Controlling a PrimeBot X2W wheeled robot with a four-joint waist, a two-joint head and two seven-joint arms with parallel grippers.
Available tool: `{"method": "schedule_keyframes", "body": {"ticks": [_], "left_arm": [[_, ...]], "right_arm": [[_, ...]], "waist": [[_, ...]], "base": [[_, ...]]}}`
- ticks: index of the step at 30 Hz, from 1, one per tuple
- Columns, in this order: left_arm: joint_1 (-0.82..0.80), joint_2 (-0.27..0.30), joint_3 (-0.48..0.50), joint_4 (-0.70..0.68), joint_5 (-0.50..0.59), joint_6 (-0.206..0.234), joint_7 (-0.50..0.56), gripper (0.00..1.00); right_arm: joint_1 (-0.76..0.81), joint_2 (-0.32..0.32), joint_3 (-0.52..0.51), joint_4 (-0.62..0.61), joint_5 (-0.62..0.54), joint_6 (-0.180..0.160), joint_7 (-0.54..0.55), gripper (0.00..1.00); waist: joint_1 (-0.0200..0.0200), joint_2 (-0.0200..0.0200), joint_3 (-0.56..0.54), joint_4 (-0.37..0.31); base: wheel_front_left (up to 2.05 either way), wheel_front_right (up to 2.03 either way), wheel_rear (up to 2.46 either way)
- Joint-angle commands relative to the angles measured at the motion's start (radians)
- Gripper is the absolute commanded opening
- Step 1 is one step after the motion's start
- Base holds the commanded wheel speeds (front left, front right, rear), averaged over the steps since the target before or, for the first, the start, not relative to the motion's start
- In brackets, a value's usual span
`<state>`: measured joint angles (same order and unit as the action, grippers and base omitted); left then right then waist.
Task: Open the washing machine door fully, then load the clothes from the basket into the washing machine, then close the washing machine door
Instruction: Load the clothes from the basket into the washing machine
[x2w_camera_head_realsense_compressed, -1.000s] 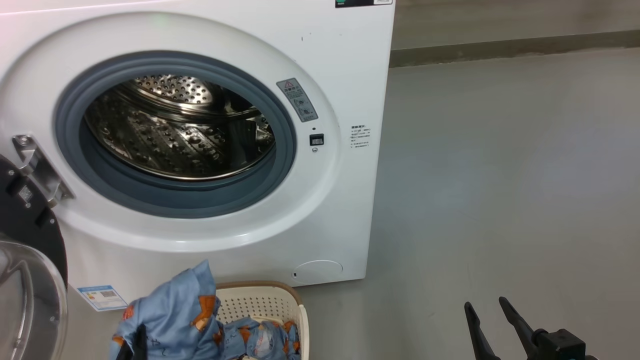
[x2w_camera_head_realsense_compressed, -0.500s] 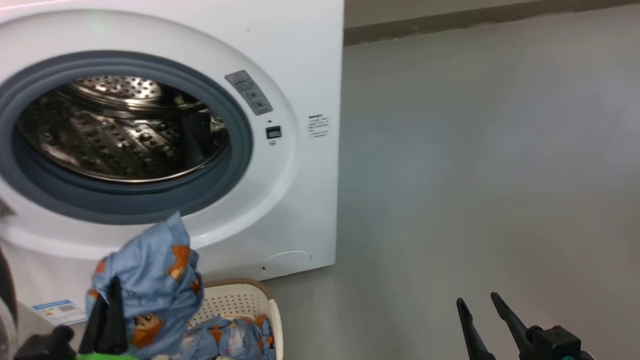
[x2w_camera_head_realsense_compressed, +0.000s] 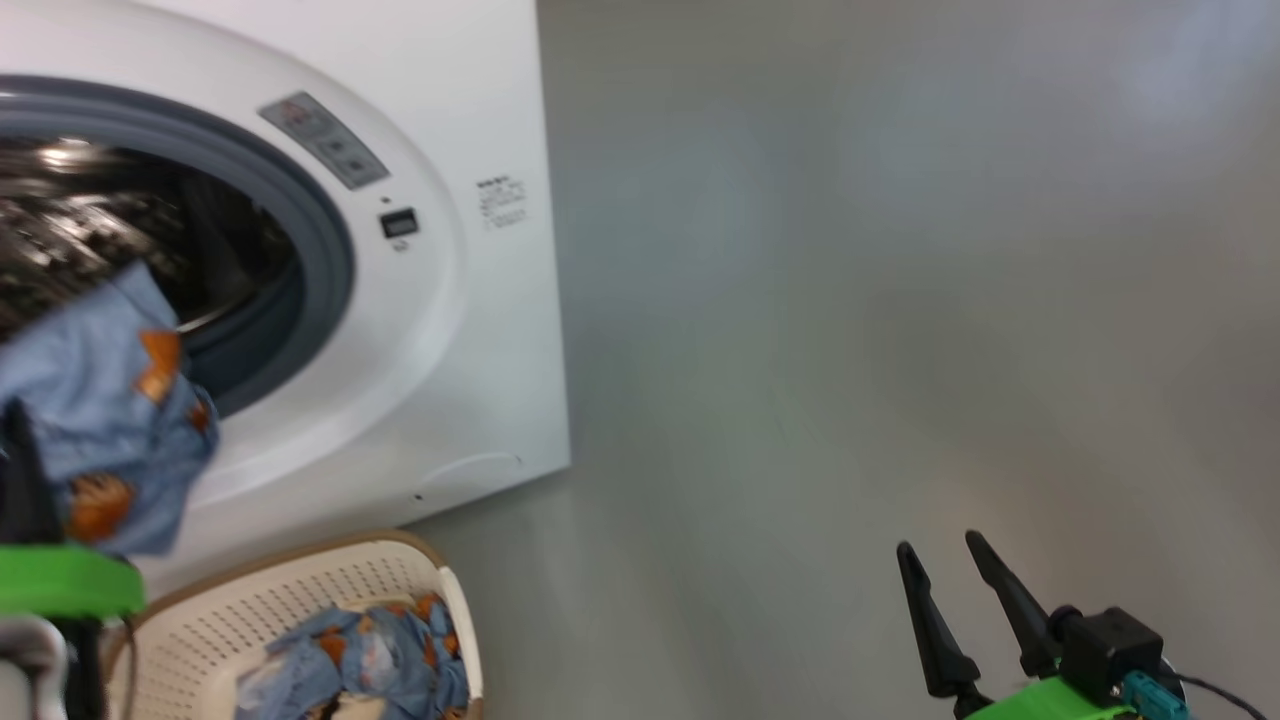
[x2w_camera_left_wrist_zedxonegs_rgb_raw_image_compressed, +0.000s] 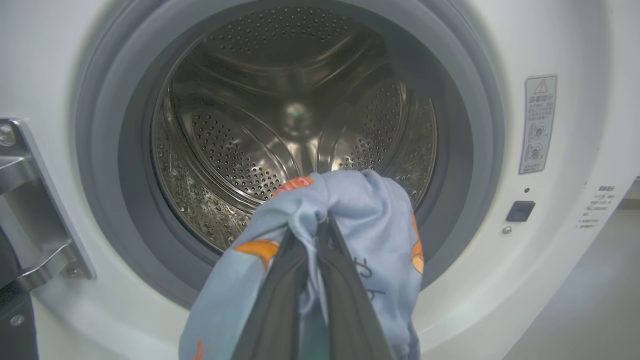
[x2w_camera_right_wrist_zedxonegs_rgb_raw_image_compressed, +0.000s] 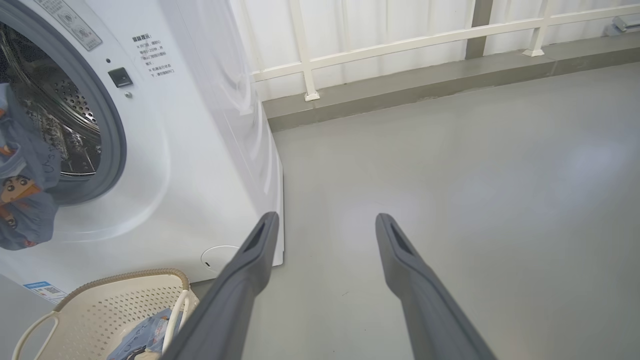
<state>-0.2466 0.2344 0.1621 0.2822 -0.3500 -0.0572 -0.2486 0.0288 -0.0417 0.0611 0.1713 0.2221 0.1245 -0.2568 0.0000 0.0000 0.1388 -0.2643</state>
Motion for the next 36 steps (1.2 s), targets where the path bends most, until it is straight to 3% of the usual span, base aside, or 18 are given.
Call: {"method": "schedule_keyframes", "body": {"ticks": [1,12,17,26,36], "left_arm": [[-0.073,0.054,0.043,-0.003,-0.009,0.001,-0.013,0.00],[-0.340,0.159,0.096,0.268,-0.013,-0.012,-0.013,0.00],[-0.427,0.177,0.119,0.360,-0.030,-0.028,-0.013,0.00],[-0.679,0.270,0.059,0.545,-0.021,-0.064,-0.013,0.00],[-0.875,0.342,-0.093,0.548,-0.015,-0.073,-0.013,0.00]], "right_arm": [[-0.043,-0.009,0.034,-0.030,0.003,0.006,-0.005,1.00],[-0.091,-0.009,0.066,-0.051,-0.012,0.006,-0.005,1.00],[-0.093,-0.009,0.076,-0.059,-0.021,0.006,-0.005,1.00],[-0.104,-0.009,0.126,-0.089,-0.046,0.006,-0.005,1.00],[-0.085,-0.009,0.138,-0.130,-0.061,0.006,-0.005,1.00]], "waist": [[0.0000,0.0000,0.083,-0.063],[0.0000,0.0000,0.183,-0.111],[0.0000,0.0000,0.223,-0.118],[0.0000,0.0000,0.350,-0.124],[0.0000,0.0000,0.442,-0.133]], "base": [[0.00,0.00,0.00],[0.00,0.00,0.00],[0.00,0.00,0.00],[0.00,0.00,0.00],[0.00,0.00,0.00]]}}
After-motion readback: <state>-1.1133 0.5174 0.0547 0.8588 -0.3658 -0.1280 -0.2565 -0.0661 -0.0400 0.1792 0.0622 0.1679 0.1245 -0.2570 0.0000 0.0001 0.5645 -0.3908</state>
